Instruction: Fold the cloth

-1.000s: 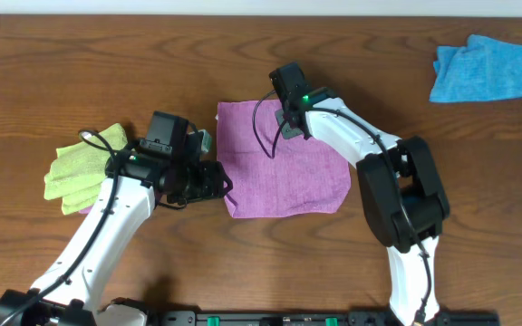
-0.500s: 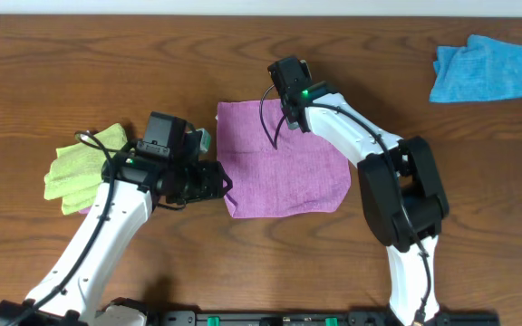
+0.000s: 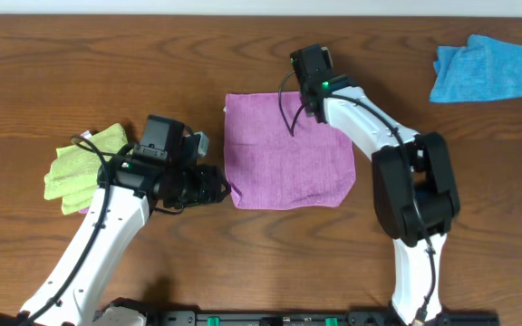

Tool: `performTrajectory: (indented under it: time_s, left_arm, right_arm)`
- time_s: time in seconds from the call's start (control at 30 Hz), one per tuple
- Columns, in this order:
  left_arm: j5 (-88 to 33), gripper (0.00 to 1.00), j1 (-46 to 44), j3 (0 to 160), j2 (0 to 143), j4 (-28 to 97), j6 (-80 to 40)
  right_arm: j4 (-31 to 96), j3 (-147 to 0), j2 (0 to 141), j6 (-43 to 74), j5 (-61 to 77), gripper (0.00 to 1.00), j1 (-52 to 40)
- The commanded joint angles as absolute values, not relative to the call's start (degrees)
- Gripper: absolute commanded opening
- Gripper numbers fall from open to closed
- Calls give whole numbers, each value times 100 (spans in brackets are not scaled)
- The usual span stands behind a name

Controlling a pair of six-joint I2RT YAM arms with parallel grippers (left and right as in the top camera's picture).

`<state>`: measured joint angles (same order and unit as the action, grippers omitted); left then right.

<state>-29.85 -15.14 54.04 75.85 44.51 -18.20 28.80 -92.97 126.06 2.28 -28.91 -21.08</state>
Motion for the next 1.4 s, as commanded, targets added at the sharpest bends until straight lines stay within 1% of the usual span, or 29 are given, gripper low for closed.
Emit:
performTrajectory:
  time_s: [0.0,0.03,0.07,0.17,0.3,0.47,0.6,0.93,1.07,1.23,1.37]
  left_arm:
    - [-3035,58,-1503,5548,7478,4536,-1839]
    - [-3033,58,-1503,5548,7476,4567,-1839]
    - [-3033,59,-1503,5548,7476,4591,-1839]
    - [-3035,59,-1503,5548,7476,4652,-1820]
    - [-3035,58,-1503,5548,7454,4735,-1820]
    - [-3033,58,-1503,5548,7422,4842,-1796]
    - [-3033,58,-1503,5548,7389,4840,-1793]
    - [-3035,58,-1503,5548,7349,4838,-1780]
    - [-3030,58,-1503,5548,7328,4823,-1778]
    - [-3030,58,-1503,5548,7325,4797,-1778]
    - [-3030,58,-1503,5548,7325,4797,-1780]
  right_arm:
    - [2724,-9408,12665,202,-3020,49,-1992]
    - [2663,-9408,12665,202,-3022,56,-1979]
    - [2613,-9406,12665,202,-3022,60,-1968]
    - [2486,-9408,12665,200,-3050,63,-1944]
    - [2320,-9406,12665,108,-3465,63,-1933]
    - [2276,-9406,12665,-95,-3579,63,-1876]
    - [2532,-9406,12665,-93,-3494,67,-1872]
    - [2510,-9406,12665,-86,-4104,65,-1865]
    - [2484,-9406,12665,-10,-4287,66,-1865]
    - [2665,-9406,12665,80,-3640,74,-1879]
    - [2893,-9406,12665,86,-3135,85,-1883]
